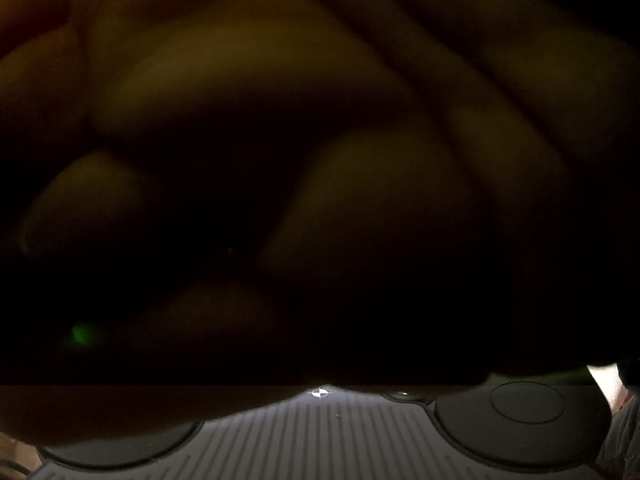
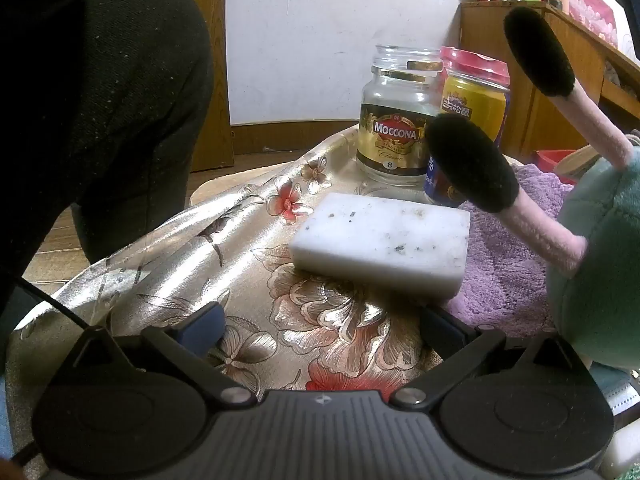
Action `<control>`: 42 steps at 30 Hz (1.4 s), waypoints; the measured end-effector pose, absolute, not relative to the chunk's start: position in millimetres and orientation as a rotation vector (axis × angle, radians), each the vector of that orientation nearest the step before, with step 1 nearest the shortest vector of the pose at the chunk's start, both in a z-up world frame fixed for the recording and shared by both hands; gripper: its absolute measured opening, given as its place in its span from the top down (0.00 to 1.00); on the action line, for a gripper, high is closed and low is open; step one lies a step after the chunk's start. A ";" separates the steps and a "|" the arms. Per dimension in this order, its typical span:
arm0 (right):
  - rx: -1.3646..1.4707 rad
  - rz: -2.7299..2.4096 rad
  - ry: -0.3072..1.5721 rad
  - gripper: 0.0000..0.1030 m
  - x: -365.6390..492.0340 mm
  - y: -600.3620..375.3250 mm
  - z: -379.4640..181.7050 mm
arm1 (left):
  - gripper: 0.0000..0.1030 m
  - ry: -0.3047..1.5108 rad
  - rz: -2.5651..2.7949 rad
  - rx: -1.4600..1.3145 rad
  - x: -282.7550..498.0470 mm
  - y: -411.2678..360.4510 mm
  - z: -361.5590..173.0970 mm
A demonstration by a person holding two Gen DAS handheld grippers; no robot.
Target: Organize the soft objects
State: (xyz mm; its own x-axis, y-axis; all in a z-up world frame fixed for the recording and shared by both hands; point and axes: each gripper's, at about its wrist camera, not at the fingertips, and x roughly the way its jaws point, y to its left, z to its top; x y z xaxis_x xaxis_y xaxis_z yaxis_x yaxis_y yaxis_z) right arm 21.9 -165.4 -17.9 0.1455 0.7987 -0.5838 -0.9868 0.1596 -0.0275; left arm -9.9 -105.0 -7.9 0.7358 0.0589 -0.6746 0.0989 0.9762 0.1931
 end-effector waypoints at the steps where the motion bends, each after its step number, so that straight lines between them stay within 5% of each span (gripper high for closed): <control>1: -0.461 1.352 0.495 0.23 21.9 -165.4 -17.9 | 0.05 0.745 -0.022 0.223 -9.7 -105.2 -7.9; 42: -0.461 1.352 0.496 0.23 21.5 -165.3 -17.8 | 0.05 0.760 0.008 0.208 -7.7 -77.9 20.3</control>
